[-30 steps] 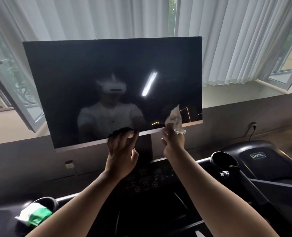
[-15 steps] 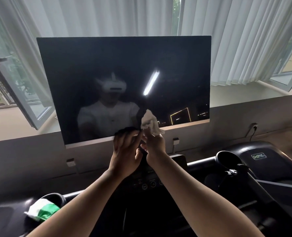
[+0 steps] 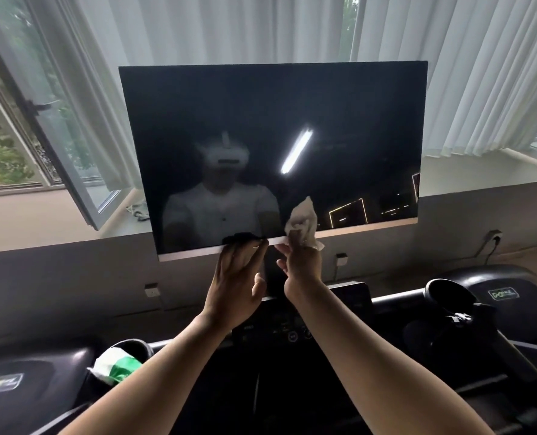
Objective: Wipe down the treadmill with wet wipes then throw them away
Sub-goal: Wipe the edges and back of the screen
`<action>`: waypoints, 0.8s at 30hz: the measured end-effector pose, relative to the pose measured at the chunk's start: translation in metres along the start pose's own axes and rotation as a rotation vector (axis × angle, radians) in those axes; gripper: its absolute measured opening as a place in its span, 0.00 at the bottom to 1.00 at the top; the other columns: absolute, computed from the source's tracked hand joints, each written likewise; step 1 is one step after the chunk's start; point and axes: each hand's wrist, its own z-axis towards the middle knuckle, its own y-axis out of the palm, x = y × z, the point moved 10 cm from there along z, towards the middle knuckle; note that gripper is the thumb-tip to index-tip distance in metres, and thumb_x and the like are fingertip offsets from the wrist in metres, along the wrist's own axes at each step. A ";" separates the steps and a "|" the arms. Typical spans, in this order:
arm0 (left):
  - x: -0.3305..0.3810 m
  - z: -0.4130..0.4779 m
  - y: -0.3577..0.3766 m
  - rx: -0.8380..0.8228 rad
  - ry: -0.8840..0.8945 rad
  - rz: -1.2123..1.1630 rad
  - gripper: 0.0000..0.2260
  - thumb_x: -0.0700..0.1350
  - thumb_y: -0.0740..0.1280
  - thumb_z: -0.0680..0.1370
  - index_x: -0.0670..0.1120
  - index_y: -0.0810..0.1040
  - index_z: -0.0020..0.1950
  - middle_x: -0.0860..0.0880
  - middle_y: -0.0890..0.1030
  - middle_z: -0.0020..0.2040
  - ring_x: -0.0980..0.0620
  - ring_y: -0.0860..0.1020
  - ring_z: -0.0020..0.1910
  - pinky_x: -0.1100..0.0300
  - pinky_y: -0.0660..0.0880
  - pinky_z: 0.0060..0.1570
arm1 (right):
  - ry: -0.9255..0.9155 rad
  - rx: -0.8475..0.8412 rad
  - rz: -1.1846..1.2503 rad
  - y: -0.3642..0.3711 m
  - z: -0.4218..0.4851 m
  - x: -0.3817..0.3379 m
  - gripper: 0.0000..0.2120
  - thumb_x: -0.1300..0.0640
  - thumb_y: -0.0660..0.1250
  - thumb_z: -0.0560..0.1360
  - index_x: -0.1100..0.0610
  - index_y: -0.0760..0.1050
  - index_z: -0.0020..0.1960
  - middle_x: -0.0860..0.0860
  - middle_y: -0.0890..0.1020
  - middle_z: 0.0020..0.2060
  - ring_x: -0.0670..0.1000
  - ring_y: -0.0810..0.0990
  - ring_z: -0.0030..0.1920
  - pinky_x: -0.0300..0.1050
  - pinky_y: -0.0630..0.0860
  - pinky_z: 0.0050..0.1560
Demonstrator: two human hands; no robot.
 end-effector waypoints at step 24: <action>-0.115 -0.037 -0.055 0.254 -0.592 -0.167 0.44 0.59 0.71 0.76 0.52 0.49 0.83 0.40 0.43 0.83 0.41 0.43 0.82 0.42 0.47 0.77 | -0.007 -0.093 -0.125 0.059 -0.024 0.036 0.06 0.52 0.68 0.80 0.54 0.78 0.48 0.43 0.85 0.35 0.48 0.83 0.45 0.52 0.79 0.53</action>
